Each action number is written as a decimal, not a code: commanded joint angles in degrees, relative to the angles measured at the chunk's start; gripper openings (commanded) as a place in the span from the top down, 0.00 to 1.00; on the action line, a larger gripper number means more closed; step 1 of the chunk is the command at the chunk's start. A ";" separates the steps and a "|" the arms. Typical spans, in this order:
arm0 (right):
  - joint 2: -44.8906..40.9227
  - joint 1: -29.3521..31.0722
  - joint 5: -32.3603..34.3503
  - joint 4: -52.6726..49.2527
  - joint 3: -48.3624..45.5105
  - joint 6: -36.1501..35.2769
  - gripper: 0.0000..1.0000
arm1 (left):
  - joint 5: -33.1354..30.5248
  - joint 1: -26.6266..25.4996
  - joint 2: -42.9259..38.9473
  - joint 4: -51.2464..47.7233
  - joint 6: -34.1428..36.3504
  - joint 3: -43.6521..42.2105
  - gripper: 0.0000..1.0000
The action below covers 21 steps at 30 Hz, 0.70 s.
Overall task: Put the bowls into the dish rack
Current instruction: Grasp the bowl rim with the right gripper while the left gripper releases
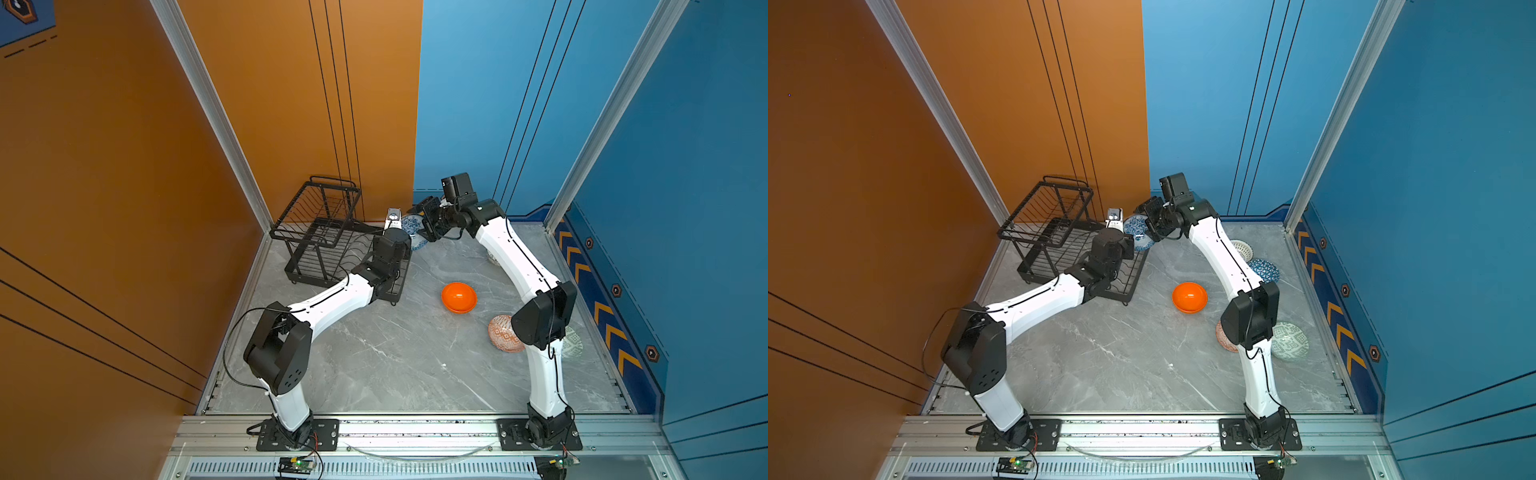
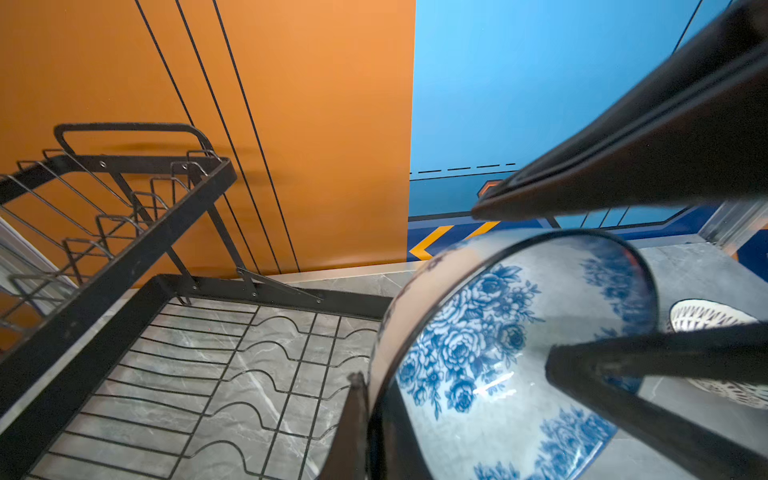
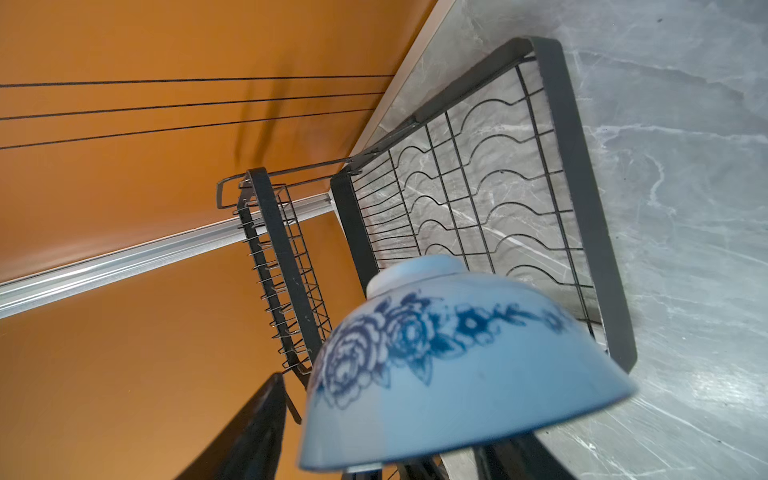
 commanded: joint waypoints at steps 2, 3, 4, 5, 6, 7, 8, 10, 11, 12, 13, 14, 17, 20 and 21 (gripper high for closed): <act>1.05 -0.34 0.06 3.16 -0.02 4.37 0.41 | -3.91 -2.02 -0.12 5.55 5.13 -0.45 1.00; 1.20 -0.40 0.07 3.55 -0.02 4.91 0.45 | -4.77 -2.41 -0.05 5.81 6.04 -0.68 1.00; 1.33 -0.43 -0.06 3.83 -0.03 5.37 0.48 | -5.76 -2.72 -0.03 6.27 6.69 -0.92 1.00; 1.55 -0.50 -0.15 3.95 -0.03 5.76 0.51 | -6.65 -2.97 -0.11 6.78 7.25 -1.39 1.00; 1.64 -0.53 -0.15 3.96 -0.06 6.09 0.54 | -7.07 -3.12 -0.12 7.52 7.98 -1.83 1.00; 1.77 -0.60 -0.11 3.96 -0.11 6.14 0.56 | -7.34 -3.24 -0.15 7.81 8.52 -2.06 1.00; 1.93 -0.60 -0.02 3.96 -0.10 6.23 0.60 | -7.91 -3.39 -0.12 8.01 9.00 -2.21 1.00; 2.13 -0.69 -0.02 3.98 -0.11 6.45 0.67 | -7.99 -3.46 -0.21 8.36 9.58 -2.54 1.00; 2.26 -0.69 -0.02 4.01 -0.15 6.58 0.72 | -9.55 -3.47 -0.29 8.53 9.69 -2.73 1.00; 2.37 -0.76 -0.10 4.09 -0.10 6.64 0.78 | -10.18 -3.40 -0.38 8.79 9.75 -2.96 1.00; 2.41 -0.78 -0.11 4.05 -0.10 6.66 0.81 | -10.32 -3.38 -0.45 8.89 9.70 -3.01 1.00; 2.57 -0.77 -0.03 4.14 -0.10 6.52 0.86 | -10.34 -3.30 -0.43 8.94 9.70 -3.10 1.00; 2.92 -0.95 -0.17 4.30 -0.11 6.49 1.00 | -9.84 -3.02 -0.60 8.90 9.36 -3.18 1.00; 3.23 -1.13 -0.20 4.76 -0.10 6.32 1.00 | -9.22 -2.82 -0.65 8.80 8.67 -3.08 1.00; 3.27 -1.13 -0.13 4.92 -0.11 6.23 1.00 | -9.15 -2.79 -0.65 8.72 8.40 -3.01 1.00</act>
